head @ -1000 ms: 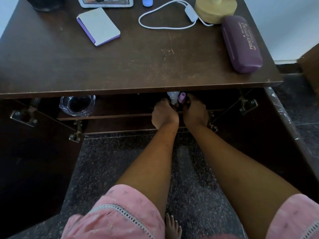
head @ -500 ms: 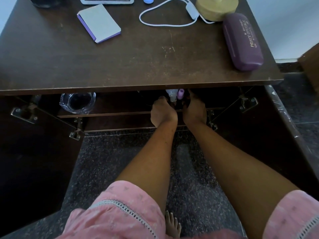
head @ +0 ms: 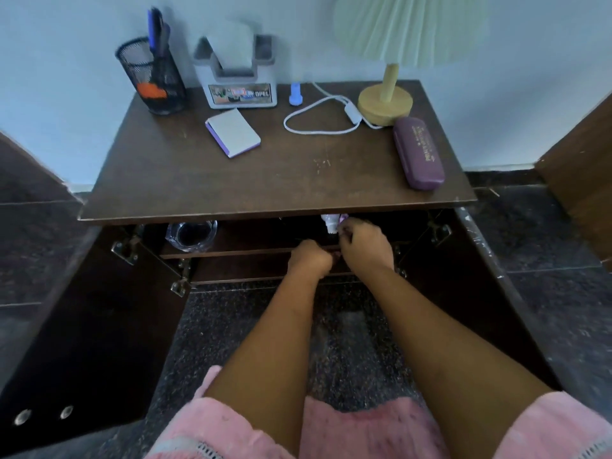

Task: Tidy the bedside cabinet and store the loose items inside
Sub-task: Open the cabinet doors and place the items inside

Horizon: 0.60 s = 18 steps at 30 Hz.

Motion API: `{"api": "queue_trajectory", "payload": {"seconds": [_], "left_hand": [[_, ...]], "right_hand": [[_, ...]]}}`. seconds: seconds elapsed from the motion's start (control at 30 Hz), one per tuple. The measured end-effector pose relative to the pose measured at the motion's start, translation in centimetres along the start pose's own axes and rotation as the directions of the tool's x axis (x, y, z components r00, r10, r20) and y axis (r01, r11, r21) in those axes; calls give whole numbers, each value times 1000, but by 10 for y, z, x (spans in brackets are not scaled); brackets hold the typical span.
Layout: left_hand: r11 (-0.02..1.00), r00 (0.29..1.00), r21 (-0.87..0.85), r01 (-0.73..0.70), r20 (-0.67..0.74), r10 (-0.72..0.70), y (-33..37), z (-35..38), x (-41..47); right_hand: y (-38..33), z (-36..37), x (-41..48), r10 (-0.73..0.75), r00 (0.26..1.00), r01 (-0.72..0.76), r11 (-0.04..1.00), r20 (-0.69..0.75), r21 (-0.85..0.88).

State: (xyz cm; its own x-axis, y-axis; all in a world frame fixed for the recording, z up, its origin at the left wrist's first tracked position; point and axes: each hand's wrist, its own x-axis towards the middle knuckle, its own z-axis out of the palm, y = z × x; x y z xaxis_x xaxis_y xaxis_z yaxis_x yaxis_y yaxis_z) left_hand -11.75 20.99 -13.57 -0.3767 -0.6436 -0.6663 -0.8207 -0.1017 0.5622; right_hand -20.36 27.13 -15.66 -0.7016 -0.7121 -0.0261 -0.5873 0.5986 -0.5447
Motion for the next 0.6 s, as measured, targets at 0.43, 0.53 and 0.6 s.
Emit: {"api": "queue_trajectory", "payload": {"seconds": [0.43, 0.53, 0.6], "left_hand": [[750, 905, -549, -369, -395, 156, 33, -124, -38], [767, 838, -480, -426, -529, 135, 36, -125, -18], [839, 763, -285, -464, -610, 215, 41, -126, -4]], "right_hand": [[-80, -47, 11, -373, 919, 376, 927, -130, -1], [-89, -47, 50, -391, 908, 393, 919, -155, -17], [-94, -42, 77, -334, 931, 328, 943, -147, -64]]}}
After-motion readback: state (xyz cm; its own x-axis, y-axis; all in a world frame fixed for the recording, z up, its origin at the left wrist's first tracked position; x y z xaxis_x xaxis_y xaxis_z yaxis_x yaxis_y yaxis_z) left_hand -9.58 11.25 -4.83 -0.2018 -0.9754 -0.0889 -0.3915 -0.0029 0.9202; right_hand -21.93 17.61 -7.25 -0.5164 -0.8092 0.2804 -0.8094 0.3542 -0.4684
